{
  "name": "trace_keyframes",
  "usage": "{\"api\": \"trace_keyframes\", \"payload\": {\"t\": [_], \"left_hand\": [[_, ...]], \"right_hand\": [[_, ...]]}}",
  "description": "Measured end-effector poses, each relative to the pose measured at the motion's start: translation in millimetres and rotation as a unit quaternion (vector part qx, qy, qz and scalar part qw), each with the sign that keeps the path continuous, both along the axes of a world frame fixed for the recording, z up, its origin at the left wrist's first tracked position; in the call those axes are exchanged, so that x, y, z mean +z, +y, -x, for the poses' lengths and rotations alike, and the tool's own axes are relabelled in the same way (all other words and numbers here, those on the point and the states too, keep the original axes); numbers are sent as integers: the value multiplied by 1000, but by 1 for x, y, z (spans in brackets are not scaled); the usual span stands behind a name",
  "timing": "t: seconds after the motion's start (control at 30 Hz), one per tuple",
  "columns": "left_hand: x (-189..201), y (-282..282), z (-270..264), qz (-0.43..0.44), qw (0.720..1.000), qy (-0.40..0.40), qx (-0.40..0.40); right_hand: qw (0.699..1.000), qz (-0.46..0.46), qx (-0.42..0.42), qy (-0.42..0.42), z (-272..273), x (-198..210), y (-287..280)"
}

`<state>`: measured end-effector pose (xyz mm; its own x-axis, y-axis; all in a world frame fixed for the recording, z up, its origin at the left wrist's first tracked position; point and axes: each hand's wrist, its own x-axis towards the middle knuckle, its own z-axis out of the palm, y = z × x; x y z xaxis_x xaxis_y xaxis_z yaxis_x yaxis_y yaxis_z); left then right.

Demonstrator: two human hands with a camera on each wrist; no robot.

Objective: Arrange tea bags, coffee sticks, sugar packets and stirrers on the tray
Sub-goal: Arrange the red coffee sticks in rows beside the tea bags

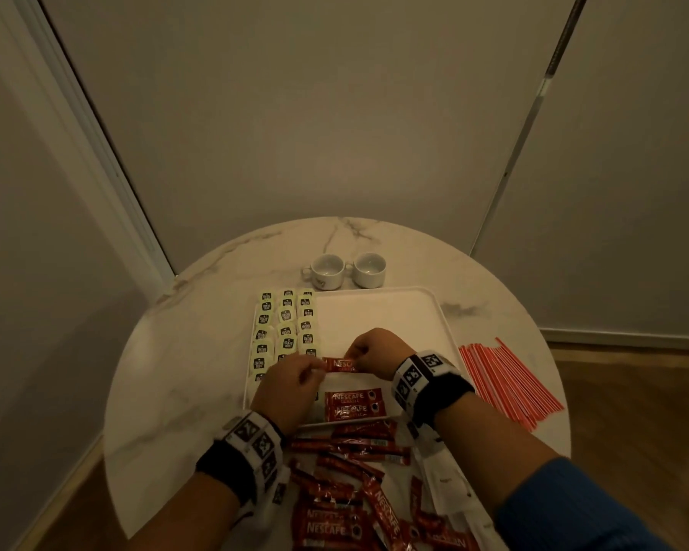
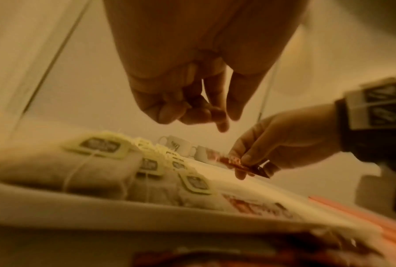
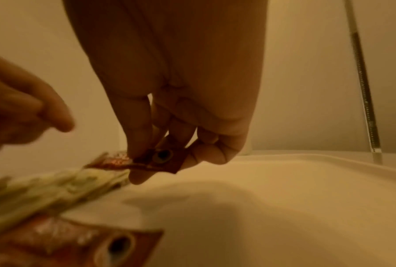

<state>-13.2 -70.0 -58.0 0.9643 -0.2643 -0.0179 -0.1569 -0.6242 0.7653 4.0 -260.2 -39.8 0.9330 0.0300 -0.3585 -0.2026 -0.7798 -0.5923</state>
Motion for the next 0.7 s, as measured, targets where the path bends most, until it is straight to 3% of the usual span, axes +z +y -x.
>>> {"api": "trace_keyframes", "payload": {"t": [0.07,0.13,0.4,0.57,0.7], "left_hand": [[-4,-1,6,-135,987,-54,-76],[-6,-3,14,-205,968,-80,-117],[-14,-14,37,-236,944,-99,-210],[-11,-14,41,-303,917,-100,-238],[-9,-15,42,-312,912,-89,-250]], "right_hand": [[1000,19,-3,20,-3,-8,1],[999,22,-6,34,-5,-13,3],[999,34,-1,37,-6,-26,5],[998,39,21,39,-5,-27,6],[997,56,40,35,-5,-27,8]]}}
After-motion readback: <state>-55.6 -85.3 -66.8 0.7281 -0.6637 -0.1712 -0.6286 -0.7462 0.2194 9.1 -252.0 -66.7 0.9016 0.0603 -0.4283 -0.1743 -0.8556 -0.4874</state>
